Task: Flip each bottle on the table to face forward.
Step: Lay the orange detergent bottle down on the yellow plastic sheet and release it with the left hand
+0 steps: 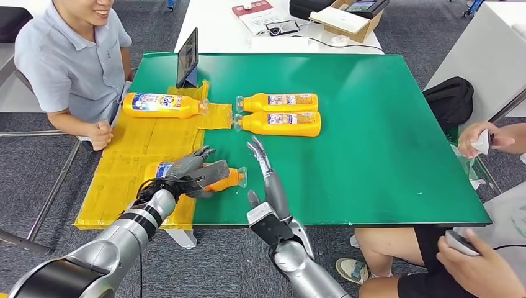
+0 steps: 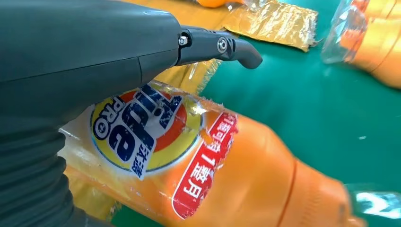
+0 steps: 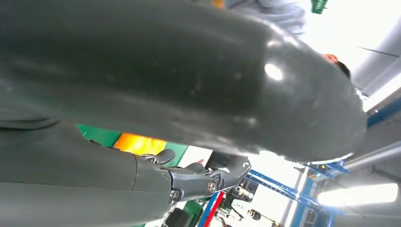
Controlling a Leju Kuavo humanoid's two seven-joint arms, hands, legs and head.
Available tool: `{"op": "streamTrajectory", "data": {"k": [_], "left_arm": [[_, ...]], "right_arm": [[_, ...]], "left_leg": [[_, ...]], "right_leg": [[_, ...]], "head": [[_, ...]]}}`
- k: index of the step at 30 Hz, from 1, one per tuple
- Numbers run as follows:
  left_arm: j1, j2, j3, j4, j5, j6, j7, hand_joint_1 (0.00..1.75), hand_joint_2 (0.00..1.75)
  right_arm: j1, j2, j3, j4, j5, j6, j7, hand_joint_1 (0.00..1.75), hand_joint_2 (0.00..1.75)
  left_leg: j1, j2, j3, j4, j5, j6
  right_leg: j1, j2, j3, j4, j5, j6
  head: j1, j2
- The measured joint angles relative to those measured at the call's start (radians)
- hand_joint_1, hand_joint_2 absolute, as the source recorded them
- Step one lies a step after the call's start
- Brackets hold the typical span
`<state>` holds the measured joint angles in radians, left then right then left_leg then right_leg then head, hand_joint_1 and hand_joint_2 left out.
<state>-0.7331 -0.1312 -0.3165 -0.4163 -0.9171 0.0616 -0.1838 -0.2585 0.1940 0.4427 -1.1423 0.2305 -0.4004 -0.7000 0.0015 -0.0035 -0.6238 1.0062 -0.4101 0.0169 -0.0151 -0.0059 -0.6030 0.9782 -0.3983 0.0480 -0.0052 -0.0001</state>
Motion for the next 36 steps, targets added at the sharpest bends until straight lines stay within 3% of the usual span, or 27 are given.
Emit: {"op": "streamTrajectory", "data": {"k": [8, 13, 22, 26, 27, 31, 34, 36], "left_arm": [[0.081, -0.013, 0.069, -0.08, 0.151, -0.022, -0.172, 0.0, 0.0], [0.136, -0.017, 0.106, -0.153, 0.224, -0.024, -0.217, 0.0, 0.0], [0.175, -0.02, 0.128, -0.212, 0.236, -0.025, -0.225, 0.0, 0.0], [0.2, -0.023, 0.141, -0.243, 0.312, -0.025, -0.259, 0.0, 1.75], [0.222, -0.026, 0.154, -0.274, 0.389, -0.035, -0.278, 0.0, 1.75], [0.372, -0.041, 0.219, -0.488, 0.85, -0.136, -0.306, 0.0, 1.75], [0.499, -0.045, 0.26, -0.666, 1.126, -0.195, -0.317, 0.0, 1.75], [0.587, -0.048, 0.283, -0.777, 1.194, -0.191, -0.34, 0.0, 1.75]], "right_arm": [[0.032, -0.075, -0.064, -0.027, 0.038, 0.042, 0.0, 0.0, 0.0], [0.054, -0.099, -0.086, -0.05, 0.041, 0.047, 0.0, 0.0, 0.0], [0.067, -0.121, -0.096, -0.069, 0.041, 0.049, 0.0, 0.0, 0.0], [0.074, -0.126, -0.1, -0.075, 0.05, 0.048, 0.0, 0.0, 0.0], [0.084, -0.128, -0.106, -0.084, 0.059, 0.046, 0.0, 0.0, 0.0], [0.145, -0.157, -0.15, -0.142, 0.146, 0.039, 0.006, 0.0, 1.75], [0.171, -0.231, -0.185, -0.162, 0.289, 0.051, 0.052, 0.0, 1.75], [0.175, -0.293, -0.222, -0.163, 0.34, 0.077, 0.09, 0.0, 1.75]], "left_leg": [[0.0, 0.0, 0.004, 0.0, 0.0, 0.0], [0.0, 0.0, 0.004, 0.0, 0.0, 0.0], [0.0, 0.0, 0.004, 0.0, 0.0, 0.0], [0.0, 0.0, 0.004, 0.0, 0.0, 0.0], [0.0, 0.0, 0.004, 0.0, 0.0, 0.0], [0.0, 0.001, 0.002, 0.0, -0.002, -0.001], [0.0, 0.001, 0.002, 0.0, -0.005, 0.0], [-0.001, 0.0, 0.001, 0.0, -0.005, 0.0]], "right_leg": [[0.0, 0.0, 0.004, 0.0, 0.0, 0.0], [0.0, 0.0, 0.004, 0.0, 0.0, 0.0], [0.0, 0.0, 0.004, 0.0, 0.0, 0.0], [0.0, 0.0, 0.004, 0.0, 0.0, 0.0], [0.0, 0.0, 0.003, 0.0, 0.0, 0.0], [0.0, 0.0, 0.002, 0.0, -0.001, 0.0], [0.0, 0.001, 0.001, -0.001, -0.002, 0.0], [-0.001, 0.0, 0.001, -0.002, -0.003, 0.001]], "head": [[0.0, 0.0], [0.0, 0.0], [0.0, 0.0], [0.0, 0.0], [0.0, 0.0], [0.0, 0.0], [0.0, 0.0], [0.0, 0.0]]}}
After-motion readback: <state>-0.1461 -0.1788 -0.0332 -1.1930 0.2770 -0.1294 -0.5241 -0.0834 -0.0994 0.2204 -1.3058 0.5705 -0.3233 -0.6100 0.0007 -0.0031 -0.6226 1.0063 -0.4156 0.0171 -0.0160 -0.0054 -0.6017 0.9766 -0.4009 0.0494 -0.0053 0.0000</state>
